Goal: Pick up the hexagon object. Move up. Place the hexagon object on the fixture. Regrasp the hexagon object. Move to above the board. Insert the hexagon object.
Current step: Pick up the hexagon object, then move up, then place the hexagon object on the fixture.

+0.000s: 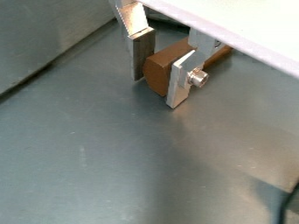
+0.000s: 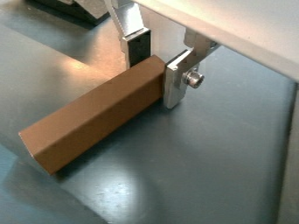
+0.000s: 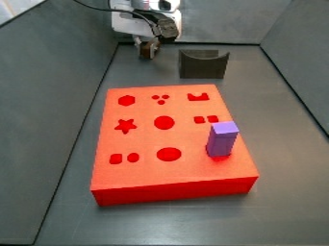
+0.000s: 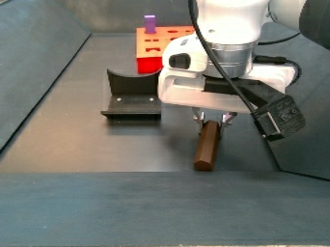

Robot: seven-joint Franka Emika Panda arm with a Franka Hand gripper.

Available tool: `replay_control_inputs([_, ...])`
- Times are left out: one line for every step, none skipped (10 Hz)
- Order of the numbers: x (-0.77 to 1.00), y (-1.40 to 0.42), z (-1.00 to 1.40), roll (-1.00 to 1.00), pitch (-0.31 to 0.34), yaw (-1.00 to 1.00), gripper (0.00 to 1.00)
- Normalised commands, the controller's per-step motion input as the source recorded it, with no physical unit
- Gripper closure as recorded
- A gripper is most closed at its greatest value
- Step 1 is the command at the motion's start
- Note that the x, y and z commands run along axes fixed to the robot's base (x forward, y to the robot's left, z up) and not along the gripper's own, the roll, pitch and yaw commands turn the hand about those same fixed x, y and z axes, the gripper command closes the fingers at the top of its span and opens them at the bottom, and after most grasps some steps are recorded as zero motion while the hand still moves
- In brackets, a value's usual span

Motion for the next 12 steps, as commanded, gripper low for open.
replay_control_inputs([0.0, 0.0, 0.0, 0.0, 0.0, 0.0, 1.0])
replay_control_inputs([0.0, 0.0, 0.83, 0.0, 0.0, 0.0, 1.0])
replay_control_inputs([-0.03, 0.0, 0.84, 0.0, 0.005, 0.03, 1.0])
replay_control_inputs([-0.06, -0.01, 0.75, -0.01, 0.024, 0.03, 1.0])
replay_control_inputs([-0.05, -0.02, 0.58, 0.0, 0.029, 0.01, 1.0])
replay_control_inputs([-0.03, -0.01, 0.44, 0.0, 0.035, 0.01, 1.0])
replay_control_inputs([-0.03, 0.0, 0.28, 0.01, 0.038, 0.0, 1.0])
replay_control_inputs([0.0, 0.0, 1.0, 0.0, 0.0, 0.0, 1.0])
replay_control_inputs([0.01, 0.0, 1.0, 0.01, -0.008, 0.0, 1.0])
replay_control_inputs([-0.01, 0.0, 1.0, 0.01, 0.014, -0.01, 1.0])
replay_control_inputs([-0.02, 0.0, 1.0, 0.01, 0.019, -0.01, 1.0])
replay_control_inputs([-0.02, 0.0, 1.0, 0.02, 0.028, -0.01, 1.0])
